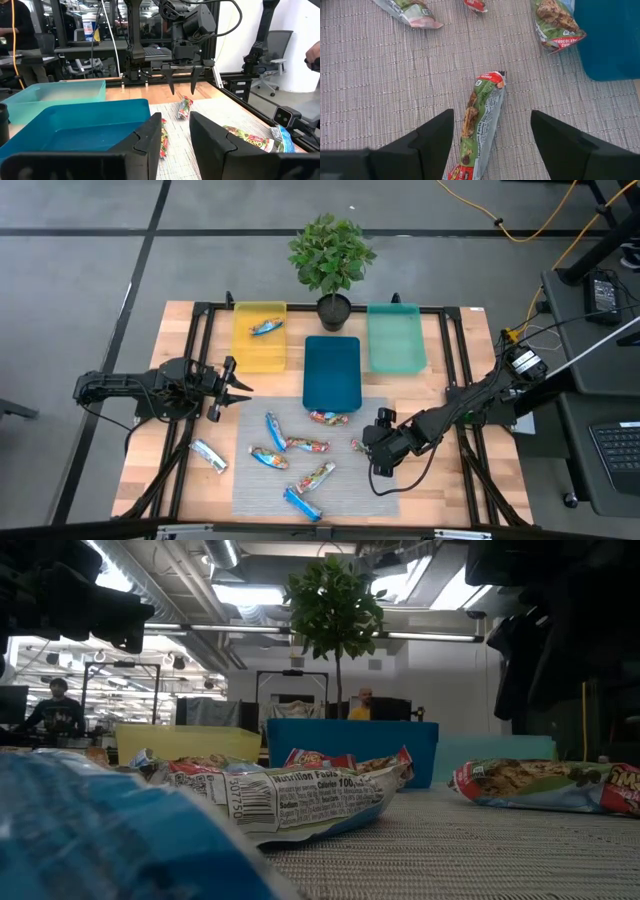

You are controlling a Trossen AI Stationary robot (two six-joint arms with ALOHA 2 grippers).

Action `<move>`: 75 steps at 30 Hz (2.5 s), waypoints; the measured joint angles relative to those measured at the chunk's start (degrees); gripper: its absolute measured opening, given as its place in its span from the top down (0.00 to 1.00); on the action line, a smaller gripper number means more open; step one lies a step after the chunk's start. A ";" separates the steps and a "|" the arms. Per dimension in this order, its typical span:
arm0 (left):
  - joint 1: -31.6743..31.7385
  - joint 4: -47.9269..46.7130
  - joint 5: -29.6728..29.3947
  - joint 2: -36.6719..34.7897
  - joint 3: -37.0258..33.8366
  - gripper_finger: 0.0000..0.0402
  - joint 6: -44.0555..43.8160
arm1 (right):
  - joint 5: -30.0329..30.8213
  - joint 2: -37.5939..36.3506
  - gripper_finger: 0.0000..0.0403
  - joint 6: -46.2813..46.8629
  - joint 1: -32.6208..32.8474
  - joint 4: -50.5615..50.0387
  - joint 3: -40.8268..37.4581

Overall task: Pick and place Granola Bars by type
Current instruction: Put the red granola bar into the green bin

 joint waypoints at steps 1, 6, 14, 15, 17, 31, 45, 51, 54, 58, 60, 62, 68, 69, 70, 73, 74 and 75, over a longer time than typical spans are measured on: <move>0.00 0.00 -0.02 -0.02 0.00 0.76 0.02 | 0.00 0.00 0.34 0.01 0.00 0.00 0.00; -0.02 0.00 -0.01 0.00 0.00 0.76 0.00 | -0.01 0.00 0.34 1.35 0.02 0.20 0.00; -0.02 0.00 -0.02 -0.01 0.01 0.76 -0.02 | 0.02 0.00 0.34 2.04 0.00 0.20 0.00; -0.02 0.00 0.00 -0.02 0.00 0.76 -0.01 | 0.02 0.00 0.34 2.17 0.01 0.20 0.00; 0.00 0.00 -0.01 -0.02 0.01 0.76 0.01 | 0.02 0.00 0.34 2.95 0.02 0.20 0.00; 0.00 0.01 -0.01 -0.01 0.00 0.76 0.00 | 0.07 0.00 0.34 4.67 0.02 0.15 0.00; 0.00 0.00 0.00 0.00 0.00 0.77 -0.02 | 0.45 2.80 0.34 7.35 -0.01 -0.70 -0.22; 0.00 0.00 0.00 0.00 0.00 0.76 0.02 | -2.62 7.32 0.34 8.02 -0.01 -0.22 -0.22; 0.00 0.00 0.00 0.00 0.00 0.76 0.00 | -3.88 8.71 0.34 7.96 -0.01 0.24 -0.22; -0.02 0.02 0.00 0.00 0.00 0.77 0.00 | -3.91 9.05 0.34 7.94 -0.01 0.29 -0.22; 0.00 0.02 -0.01 0.00 0.00 0.77 0.00 | -3.91 9.05 0.34 7.92 -0.01 0.28 -0.22; -0.02 0.02 0.00 0.00 0.00 0.77 0.00 | -3.91 9.05 0.34 7.78 -0.01 0.37 -0.22; -0.01 0.01 0.00 0.00 0.00 0.75 0.00 | -3.96 9.29 0.34 7.82 -0.01 0.61 -0.24; -0.01 0.01 0.00 0.00 0.00 0.75 0.00 | -3.94 9.29 0.34 8.02 -0.01 0.59 -0.24; -0.01 0.02 0.00 0.00 0.00 0.75 0.01 | -3.93 9.29 0.34 8.26 -0.01 0.57 -0.24; -0.02 0.02 0.00 0.00 0.00 0.76 0.00 | -3.93 9.29 0.34 8.80 -0.01 0.58 -0.24; -0.02 0.02 -0.02 0.00 0.00 0.76 0.00 | -3.93 9.29 0.34 8.81 -0.01 0.59 -0.24; -0.02 0.02 -0.02 0.00 0.00 0.76 0.02 | -3.91 9.29 0.34 8.81 -0.01 0.59 -0.24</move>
